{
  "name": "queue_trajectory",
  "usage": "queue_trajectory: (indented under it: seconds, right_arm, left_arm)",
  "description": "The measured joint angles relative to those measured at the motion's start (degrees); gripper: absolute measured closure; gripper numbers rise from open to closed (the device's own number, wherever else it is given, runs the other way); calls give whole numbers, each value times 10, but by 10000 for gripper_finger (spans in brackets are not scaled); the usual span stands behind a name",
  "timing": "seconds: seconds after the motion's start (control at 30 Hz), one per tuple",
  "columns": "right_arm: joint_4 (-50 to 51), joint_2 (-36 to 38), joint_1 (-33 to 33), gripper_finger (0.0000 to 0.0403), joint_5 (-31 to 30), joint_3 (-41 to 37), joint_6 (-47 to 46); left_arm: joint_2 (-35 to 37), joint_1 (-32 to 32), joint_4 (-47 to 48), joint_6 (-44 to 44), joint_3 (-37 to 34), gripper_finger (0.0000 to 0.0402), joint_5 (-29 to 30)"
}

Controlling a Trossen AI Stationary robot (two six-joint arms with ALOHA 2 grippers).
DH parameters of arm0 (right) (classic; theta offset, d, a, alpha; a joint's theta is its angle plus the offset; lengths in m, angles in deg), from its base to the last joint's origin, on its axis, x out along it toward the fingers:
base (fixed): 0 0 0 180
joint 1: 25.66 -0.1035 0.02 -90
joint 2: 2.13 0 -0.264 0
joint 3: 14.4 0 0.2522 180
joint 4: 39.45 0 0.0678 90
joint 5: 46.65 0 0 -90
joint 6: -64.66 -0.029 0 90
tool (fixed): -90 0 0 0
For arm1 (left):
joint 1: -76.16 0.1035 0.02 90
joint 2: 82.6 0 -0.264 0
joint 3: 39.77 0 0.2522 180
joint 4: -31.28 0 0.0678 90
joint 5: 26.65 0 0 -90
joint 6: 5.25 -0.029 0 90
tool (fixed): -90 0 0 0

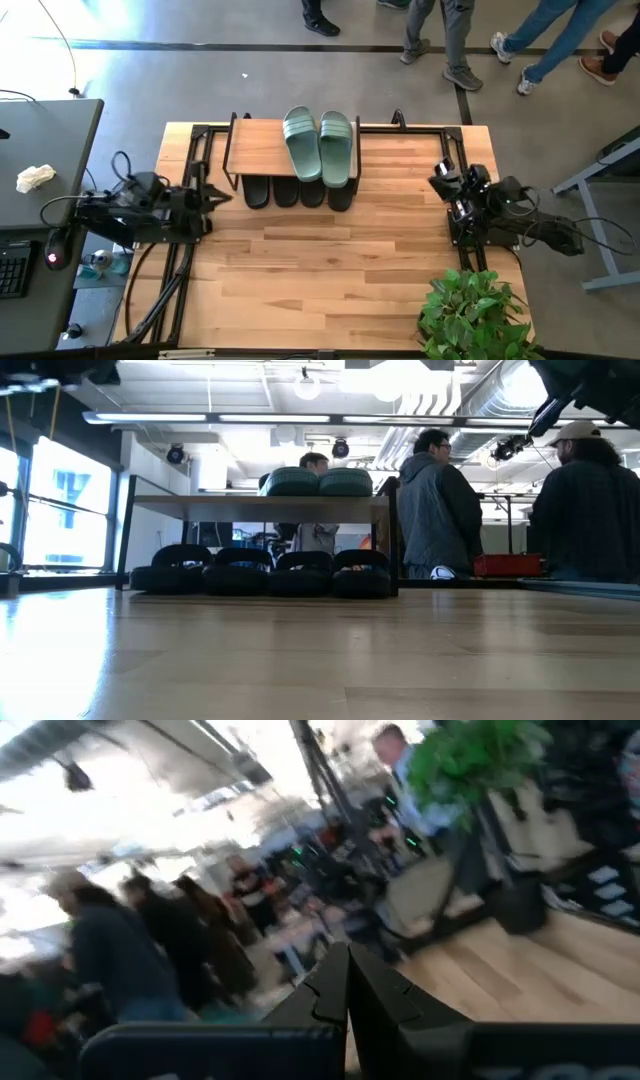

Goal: Pick and place slides into the shelf
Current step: Return to Home Position

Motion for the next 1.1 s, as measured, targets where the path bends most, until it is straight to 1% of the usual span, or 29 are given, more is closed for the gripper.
queue_trajectory:
  seconds: [0.1,0.23,0.63,0.87,0.9,0.93,1.1]
  right_arm:
    - [37,0,0,403,9,0,3]
    - [97,0,0,403,-8,0,10]
    - [147,0,0,403,-18,0,15]
    - [145,0,-2,403,-24,-1,19]
    - [133,0,-5,403,-26,-8,19]
    - [109,0,-9,403,-31,-21,17]
    - [131,-5,-32,403,-66,-23,31]
  left_arm:
    - [-1,0,-7,19,-33,401,-2]
    - [0,0,-30,33,-69,401,-9]
    - [0,0,-97,56,-150,402,-10]
    - [0,0,-100,53,-155,401,-7]
    - [0,0,-99,50,-155,401,-7]
    - [0,0,-96,49,-155,401,-6]
    - [0,0,-83,47,-155,401,1]
